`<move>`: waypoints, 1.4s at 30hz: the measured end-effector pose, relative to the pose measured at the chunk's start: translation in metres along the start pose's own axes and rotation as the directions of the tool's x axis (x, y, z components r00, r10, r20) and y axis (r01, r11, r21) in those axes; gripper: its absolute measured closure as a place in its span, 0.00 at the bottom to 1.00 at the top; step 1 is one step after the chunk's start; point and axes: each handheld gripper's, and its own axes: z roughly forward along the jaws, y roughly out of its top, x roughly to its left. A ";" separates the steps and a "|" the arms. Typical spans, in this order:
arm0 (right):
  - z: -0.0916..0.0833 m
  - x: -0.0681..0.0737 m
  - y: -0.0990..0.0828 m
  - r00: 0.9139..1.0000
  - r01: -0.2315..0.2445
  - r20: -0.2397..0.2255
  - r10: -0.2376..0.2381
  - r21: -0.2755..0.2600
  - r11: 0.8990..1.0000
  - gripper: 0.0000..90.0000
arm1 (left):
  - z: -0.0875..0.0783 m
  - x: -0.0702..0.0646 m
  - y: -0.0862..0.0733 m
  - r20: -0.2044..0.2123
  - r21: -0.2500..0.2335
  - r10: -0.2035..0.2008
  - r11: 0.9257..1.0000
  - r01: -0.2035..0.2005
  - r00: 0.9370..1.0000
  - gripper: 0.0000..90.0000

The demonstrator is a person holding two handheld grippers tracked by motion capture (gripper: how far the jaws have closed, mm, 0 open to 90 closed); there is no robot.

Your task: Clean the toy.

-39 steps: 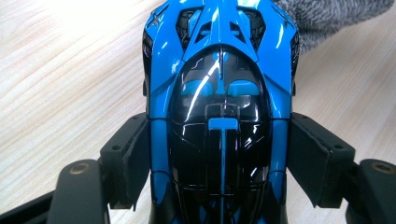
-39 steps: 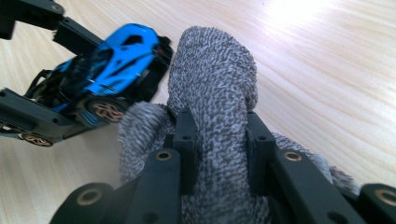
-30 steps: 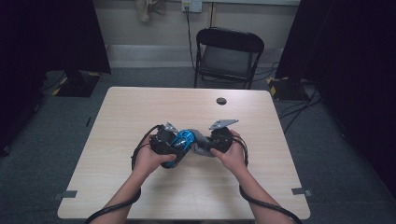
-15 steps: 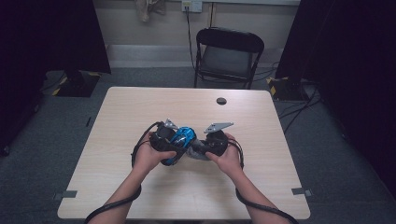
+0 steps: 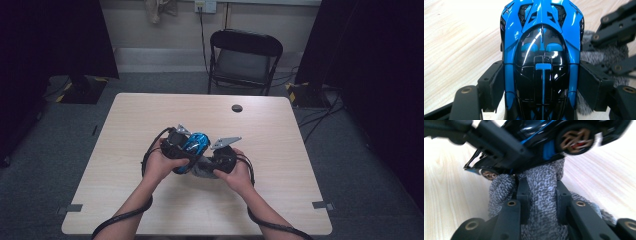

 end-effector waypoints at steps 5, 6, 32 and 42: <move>0.004 0.003 -0.002 1.000 0.005 -0.011 -0.005 0.002 1.000 0.80 | 0.001 0.002 0.003 -0.001 0.004 -0.003 1.000 0.003 1.000 0.31; 0.005 0.004 -0.003 1.000 -0.001 -0.017 0.001 0.000 1.000 0.80 | 0.001 0.003 0.003 -0.005 0.000 -0.007 1.000 0.007 1.000 0.31; -0.021 -0.017 -0.028 1.000 -0.014 0.020 0.013 0.048 0.999 0.80 | -0.008 0.022 0.009 -0.029 -0.010 -0.025 1.000 0.024 0.999 0.31; -0.063 -0.050 -0.032 0.989 -0.069 0.131 0.069 0.001 0.998 0.80 | -0.018 0.035 -0.006 -0.062 0.014 -0.042 0.999 0.043 0.997 0.31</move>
